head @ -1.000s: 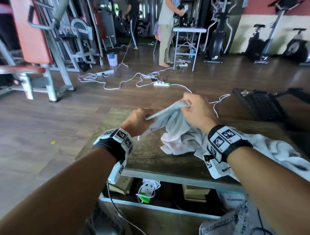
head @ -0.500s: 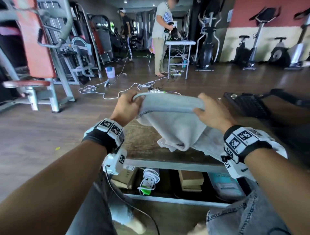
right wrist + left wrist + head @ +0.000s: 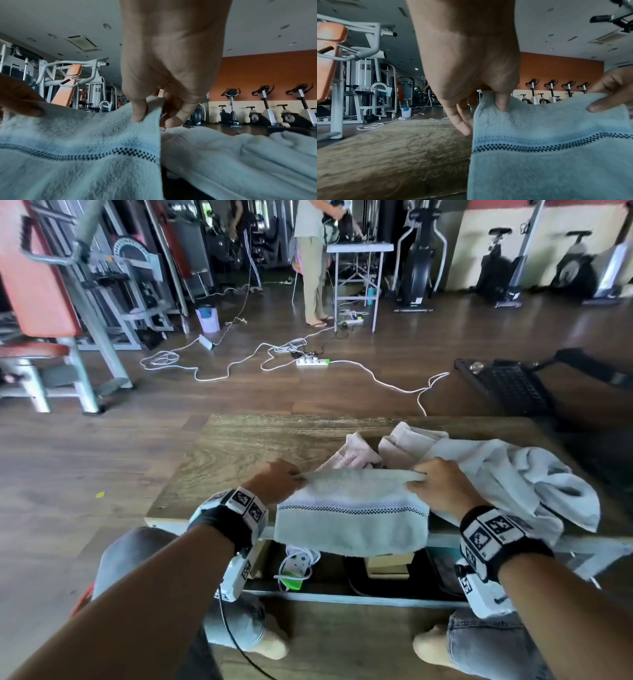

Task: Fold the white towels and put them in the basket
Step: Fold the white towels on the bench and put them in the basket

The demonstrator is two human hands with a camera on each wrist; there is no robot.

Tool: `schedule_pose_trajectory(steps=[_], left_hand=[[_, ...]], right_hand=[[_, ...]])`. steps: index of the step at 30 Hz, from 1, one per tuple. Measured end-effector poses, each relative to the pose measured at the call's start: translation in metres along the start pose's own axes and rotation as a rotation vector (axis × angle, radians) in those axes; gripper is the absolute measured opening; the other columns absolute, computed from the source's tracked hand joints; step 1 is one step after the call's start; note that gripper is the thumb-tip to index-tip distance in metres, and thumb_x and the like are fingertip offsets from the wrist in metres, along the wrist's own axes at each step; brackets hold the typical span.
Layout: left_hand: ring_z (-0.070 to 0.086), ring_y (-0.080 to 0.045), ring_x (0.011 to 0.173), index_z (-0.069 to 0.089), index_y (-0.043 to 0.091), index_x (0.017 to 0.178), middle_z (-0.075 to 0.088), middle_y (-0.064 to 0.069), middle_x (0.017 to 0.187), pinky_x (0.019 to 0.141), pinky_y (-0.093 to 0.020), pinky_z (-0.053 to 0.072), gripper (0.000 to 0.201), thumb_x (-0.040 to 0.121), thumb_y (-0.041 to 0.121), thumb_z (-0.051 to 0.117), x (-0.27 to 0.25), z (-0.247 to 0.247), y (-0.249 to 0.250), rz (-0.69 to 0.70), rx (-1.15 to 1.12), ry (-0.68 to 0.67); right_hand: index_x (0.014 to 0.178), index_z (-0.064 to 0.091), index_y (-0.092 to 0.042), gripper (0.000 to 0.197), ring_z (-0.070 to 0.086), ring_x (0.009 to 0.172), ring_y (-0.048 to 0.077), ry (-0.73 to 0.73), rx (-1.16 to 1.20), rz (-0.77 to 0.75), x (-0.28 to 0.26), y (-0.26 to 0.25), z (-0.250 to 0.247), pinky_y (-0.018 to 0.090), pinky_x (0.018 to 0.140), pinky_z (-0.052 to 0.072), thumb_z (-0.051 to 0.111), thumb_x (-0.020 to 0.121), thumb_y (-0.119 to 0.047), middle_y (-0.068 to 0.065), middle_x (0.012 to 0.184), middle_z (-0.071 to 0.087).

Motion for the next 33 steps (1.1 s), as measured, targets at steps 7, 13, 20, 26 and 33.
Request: schedule_pose_trajectory(steps=[7,13,20,26,33], left_hand=[[0.069,-0.013,0.090,0.073,0.016,0.103,0.069,-0.001,0.106,0.082,-0.029,0.057,0.019,0.087,0.024,0.067,0.050,0.064,0.011,0.099,-0.132,-0.195],[0.068,-0.004,0.076,0.076,0.024,0.098,0.074,0.009,0.089,0.078,-0.027,0.058,0.015,0.086,0.027,0.067,0.065,0.067,0.022,0.231,-0.146,-0.125],[0.059,-0.003,0.052,0.077,0.011,0.094,0.071,0.001,0.080,0.053,-0.033,0.053,0.015,0.092,0.019,0.064,0.108,-0.026,0.032,0.241,-0.235,0.157],[0.065,-0.034,0.073,0.066,0.007,0.072,0.065,-0.013,0.074,0.066,-0.033,0.050,0.029,0.081,0.034,0.059,0.155,-0.156,0.022,0.087,-0.167,0.580],[0.068,-0.030,0.071,0.073,0.021,0.086,0.069,-0.014,0.076,0.070,-0.036,0.057,0.014,0.085,0.029,0.062,0.165,-0.219,-0.042,-0.099,-0.189,0.656]], right_hand=[[0.067,0.066,-0.013,0.022,0.052,0.050,-0.001,-0.243,0.161,-0.176,0.025,-0.028,0.063,0.012,0.050,0.040,0.070,0.088,-0.010,0.000,0.062,0.064],[0.060,0.053,-0.026,0.042,0.057,0.061,-0.003,-0.302,0.129,-0.241,0.043,-0.059,0.088,0.011,0.060,0.043,0.054,0.092,0.001,-0.015,0.066,0.057],[0.061,0.065,-0.009,0.035,0.061,0.061,0.006,-0.109,0.326,-0.264,0.113,-0.089,0.038,0.020,0.057,0.046,0.052,0.090,0.005,-0.005,0.060,0.059],[0.063,0.063,0.003,0.024,0.052,0.061,0.023,0.264,0.280,-0.352,0.215,-0.138,-0.053,0.031,0.053,0.037,0.042,0.073,-0.003,0.014,0.066,0.059],[0.087,0.076,-0.027,0.023,0.064,0.091,0.036,0.392,0.047,-0.065,0.263,-0.091,-0.100,0.039,0.075,0.056,0.058,0.079,-0.015,0.012,0.088,0.073]])
Point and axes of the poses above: each hand's wrist, its own x-axis towards the middle knuckle, its own z-axis out of the palm, y = z × x, the point moved 9 cm from there along x, towards the middle knuckle
